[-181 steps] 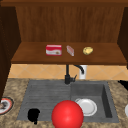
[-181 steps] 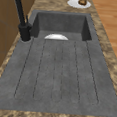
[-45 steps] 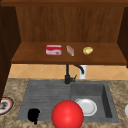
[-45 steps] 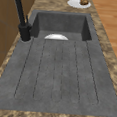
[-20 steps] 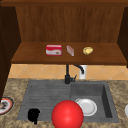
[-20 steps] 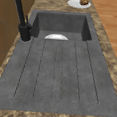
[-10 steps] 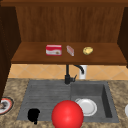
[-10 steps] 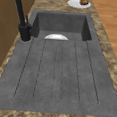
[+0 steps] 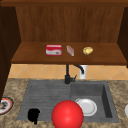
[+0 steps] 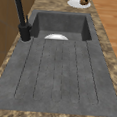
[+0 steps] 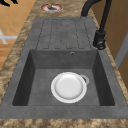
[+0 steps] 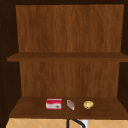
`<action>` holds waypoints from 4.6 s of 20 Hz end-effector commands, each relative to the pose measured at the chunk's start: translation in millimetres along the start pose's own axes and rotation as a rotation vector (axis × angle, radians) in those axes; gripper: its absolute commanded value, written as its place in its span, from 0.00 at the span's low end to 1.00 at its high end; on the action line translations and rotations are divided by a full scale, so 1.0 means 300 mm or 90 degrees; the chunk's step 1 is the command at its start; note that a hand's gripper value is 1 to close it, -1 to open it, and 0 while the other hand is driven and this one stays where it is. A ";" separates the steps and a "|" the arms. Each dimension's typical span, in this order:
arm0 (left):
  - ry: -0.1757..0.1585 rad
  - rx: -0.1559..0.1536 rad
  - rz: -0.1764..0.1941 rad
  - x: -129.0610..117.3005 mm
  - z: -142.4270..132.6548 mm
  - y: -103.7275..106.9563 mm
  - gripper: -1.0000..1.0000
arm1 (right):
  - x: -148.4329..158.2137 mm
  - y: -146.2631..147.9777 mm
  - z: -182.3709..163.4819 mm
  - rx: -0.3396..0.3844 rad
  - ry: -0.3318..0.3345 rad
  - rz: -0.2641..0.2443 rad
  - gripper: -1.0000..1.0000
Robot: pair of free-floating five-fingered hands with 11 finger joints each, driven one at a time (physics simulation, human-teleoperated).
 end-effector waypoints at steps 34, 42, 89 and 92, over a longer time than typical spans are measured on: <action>0.000 0.000 0.000 0.000 0.000 0.000 0.50 | -0.140 0.022 -0.248 0.003 -0.003 0.023 0.00; 0.000 0.000 0.000 0.000 0.000 0.000 0.50 | -0.227 0.059 -0.269 0.066 -0.059 -0.008 0.00; 0.000 0.000 0.000 0.000 0.000 0.000 0.50 | -0.075 -0.490 -0.130 0.017 -0.006 0.000 1.00; 0.000 0.000 0.000 0.000 0.000 0.000 0.50 | -0.003 -0.535 -0.119 0.014 -0.005 0.002 1.00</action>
